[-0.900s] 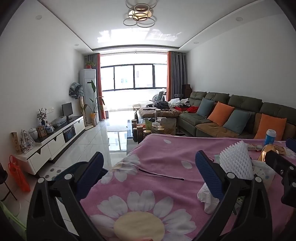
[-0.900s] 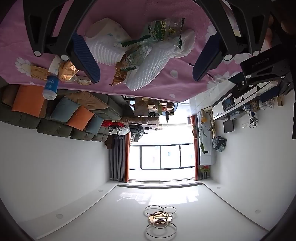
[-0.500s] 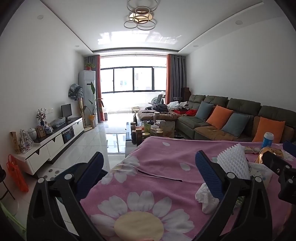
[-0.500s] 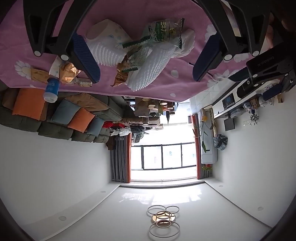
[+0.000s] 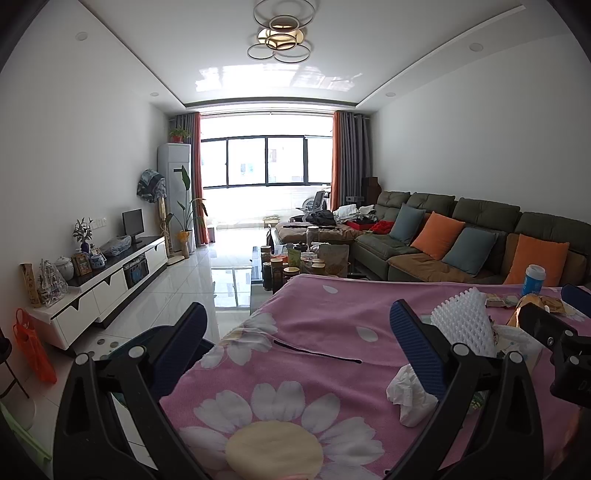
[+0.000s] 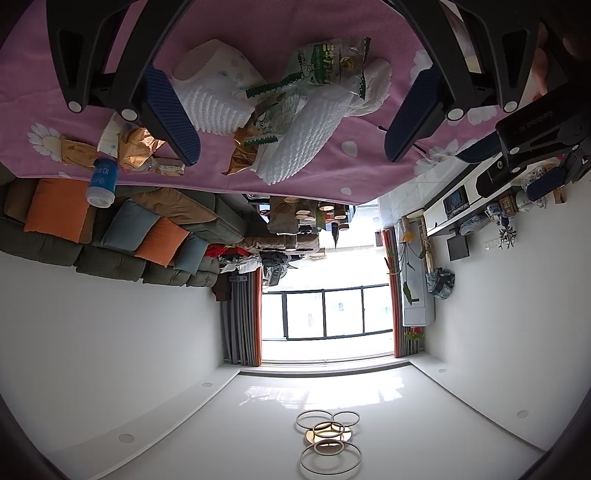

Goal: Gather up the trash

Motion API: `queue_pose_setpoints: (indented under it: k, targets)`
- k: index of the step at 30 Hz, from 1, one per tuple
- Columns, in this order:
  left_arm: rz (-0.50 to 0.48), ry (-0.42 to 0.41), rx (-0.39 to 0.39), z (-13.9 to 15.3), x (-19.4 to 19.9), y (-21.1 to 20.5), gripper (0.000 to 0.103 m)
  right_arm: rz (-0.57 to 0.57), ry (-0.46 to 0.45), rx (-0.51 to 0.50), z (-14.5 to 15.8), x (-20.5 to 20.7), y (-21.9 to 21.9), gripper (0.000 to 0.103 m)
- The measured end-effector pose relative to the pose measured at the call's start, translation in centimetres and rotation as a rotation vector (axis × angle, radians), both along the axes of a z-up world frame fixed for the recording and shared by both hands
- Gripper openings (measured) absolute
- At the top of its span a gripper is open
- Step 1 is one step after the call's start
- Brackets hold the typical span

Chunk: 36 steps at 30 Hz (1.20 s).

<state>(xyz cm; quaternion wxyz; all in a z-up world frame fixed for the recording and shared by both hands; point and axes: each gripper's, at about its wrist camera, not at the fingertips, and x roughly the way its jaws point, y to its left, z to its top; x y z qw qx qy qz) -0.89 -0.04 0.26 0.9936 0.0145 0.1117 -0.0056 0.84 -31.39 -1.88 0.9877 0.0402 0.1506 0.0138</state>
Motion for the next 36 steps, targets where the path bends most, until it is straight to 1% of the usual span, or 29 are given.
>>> queue_pose_setpoints:
  k: [9, 36]
  targets:
    - [0.001, -0.001, -0.002, 0.11, -0.17, -0.04, 0.098, 0.000, 0.002, 0.002, -0.11, -0.07, -0.03, 0.096]
    - [-0.006, 0.014, 0.000, -0.83, 0.31, 0.22, 0.098, 0.021, 0.019, 0.008, -0.82, 0.53, 0.29, 0.096]
